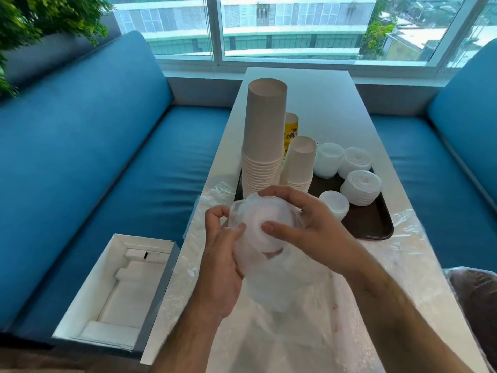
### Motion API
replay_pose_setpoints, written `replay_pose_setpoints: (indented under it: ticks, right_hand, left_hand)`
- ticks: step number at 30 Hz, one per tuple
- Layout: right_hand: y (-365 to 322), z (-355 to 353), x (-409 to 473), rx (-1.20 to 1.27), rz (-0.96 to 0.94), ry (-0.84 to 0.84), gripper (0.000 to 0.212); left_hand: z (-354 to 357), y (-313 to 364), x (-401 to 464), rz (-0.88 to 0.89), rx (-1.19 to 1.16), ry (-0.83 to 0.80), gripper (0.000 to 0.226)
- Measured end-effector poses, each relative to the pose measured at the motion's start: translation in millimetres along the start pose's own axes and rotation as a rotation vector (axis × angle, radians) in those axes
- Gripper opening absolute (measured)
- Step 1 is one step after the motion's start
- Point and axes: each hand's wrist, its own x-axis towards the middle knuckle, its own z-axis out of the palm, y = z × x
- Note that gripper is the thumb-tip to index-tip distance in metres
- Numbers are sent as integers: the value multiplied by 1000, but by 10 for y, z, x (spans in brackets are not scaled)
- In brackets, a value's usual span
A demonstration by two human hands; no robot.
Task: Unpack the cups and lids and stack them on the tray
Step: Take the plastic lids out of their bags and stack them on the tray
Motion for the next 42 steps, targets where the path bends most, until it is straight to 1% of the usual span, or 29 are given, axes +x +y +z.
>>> replay_pose_setpoints:
  ticks: [3,4,6,8,10,12,14,15,18,23,25,26,29,31,36,37,39,41,42]
  right_hand:
    - [34,-24,-21,114,-40,-5,45]
    - [52,-33,-26,152,-59,-14,44]
    - [78,-52,-41,219,-92,-24,44]
    - [90,-63,-52,278,-111,-31,45]
    - [76,-68,-63,305,-131,-39,44]
    - [57,-75,-73,316,-142,-56,43]
    - [42,-92,-76,297,-156,-57,44]
    - [38,-105,-77,282,-169,-51,44]
    - [18,-128,-78,246,-191,-38,42]
    - [23,-82,-97,101,-233,-21,41]
    - [13,-48,-105,-8,-260,54,41]
    - [14,-30,-104,-83,-292,119,42]
    - [59,24,-90,-314,-443,294,44]
    - [100,56,-82,-367,-478,332,45]
    - [52,70,-96,-490,-508,343,38]
    - [29,66,-108,-499,-500,320,37]
    - [-1,54,-134,-458,-424,266,33]
    - [8,45,-163,-327,-329,224,29]
    - [7,40,-171,-243,-307,228,27]
  left_hand:
    - [-15,17,-14,9,31,12,4]
    - [-26,15,-18,4,39,41,5]
    - [-47,7,-3,-17,64,99,12]
    - [-42,16,21,-7,100,119,30]
    - [-20,44,30,35,113,80,47]
    - [5,68,28,48,141,35,56]
    - [6,78,13,30,117,20,59]
    - [2,74,7,17,89,13,55]
    - [10,67,-27,6,47,-39,33]
    - [50,82,-60,35,203,-89,27]
    - [59,87,-62,52,178,-69,26]
    - [63,94,-64,57,162,-55,28]
    - [83,101,-59,56,122,-9,29]
    - [87,100,-55,45,91,18,29]
    - [77,82,-50,19,47,78,28]
    - [73,84,-43,15,36,92,26]
    - [60,85,-21,10,8,118,25]
    - [50,77,-4,6,-26,145,26]
    - [40,71,1,6,-53,160,26]
